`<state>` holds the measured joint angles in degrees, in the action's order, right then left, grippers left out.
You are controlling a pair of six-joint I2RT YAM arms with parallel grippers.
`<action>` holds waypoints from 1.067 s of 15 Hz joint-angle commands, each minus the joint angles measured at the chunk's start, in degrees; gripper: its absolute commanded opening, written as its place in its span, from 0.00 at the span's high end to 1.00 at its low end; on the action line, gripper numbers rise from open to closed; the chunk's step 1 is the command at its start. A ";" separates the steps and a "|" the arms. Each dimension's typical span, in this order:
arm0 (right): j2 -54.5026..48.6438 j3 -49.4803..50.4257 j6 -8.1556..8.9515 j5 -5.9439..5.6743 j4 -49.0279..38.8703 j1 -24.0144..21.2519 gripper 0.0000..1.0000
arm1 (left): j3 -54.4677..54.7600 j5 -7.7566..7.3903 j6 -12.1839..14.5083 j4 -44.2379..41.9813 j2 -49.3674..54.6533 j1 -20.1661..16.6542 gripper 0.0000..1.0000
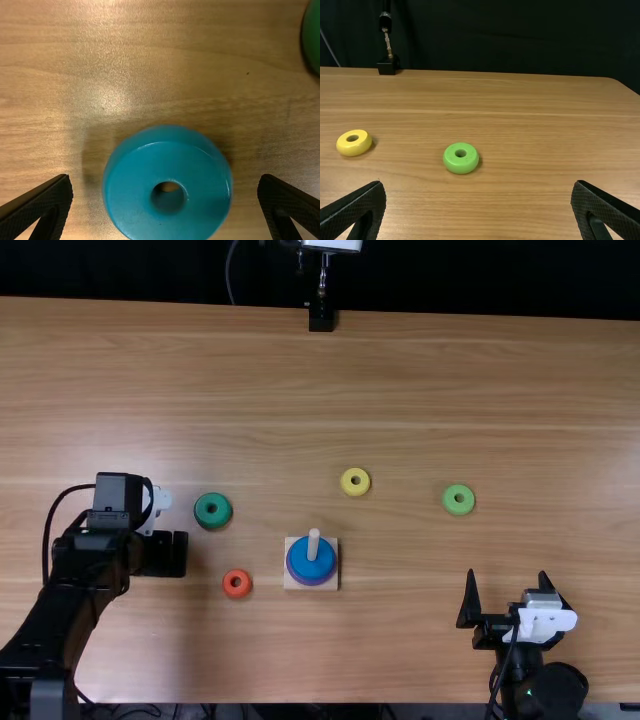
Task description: Build the Hanoi tower: stack the rings onto the peg from bottom to top in this color order: purple, dark blue, light blue, dark green, light green, yellow, orange.
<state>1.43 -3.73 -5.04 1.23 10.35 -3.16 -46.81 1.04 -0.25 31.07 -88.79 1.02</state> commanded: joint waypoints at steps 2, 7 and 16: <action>-0.73 1.71 -0.13 -0.50 0.26 -0.36 0.00 | 0.05 -0.41 0.04 -0.06 -0.85 -1.28 0.00; -0.73 1.71 -0.13 -0.50 0.26 -0.36 0.00 | -0.04 -0.51 -0.17 -0.06 -1.47 -1.37 0.00; -0.73 1.71 -0.13 -0.50 0.26 -0.36 0.00 | 0.22 -0.41 -0.38 -0.48 -1.56 -1.72 0.16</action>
<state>1.45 -3.73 -5.08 1.23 10.35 -3.16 -46.81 1.08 -0.27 30.70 -89.62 0.27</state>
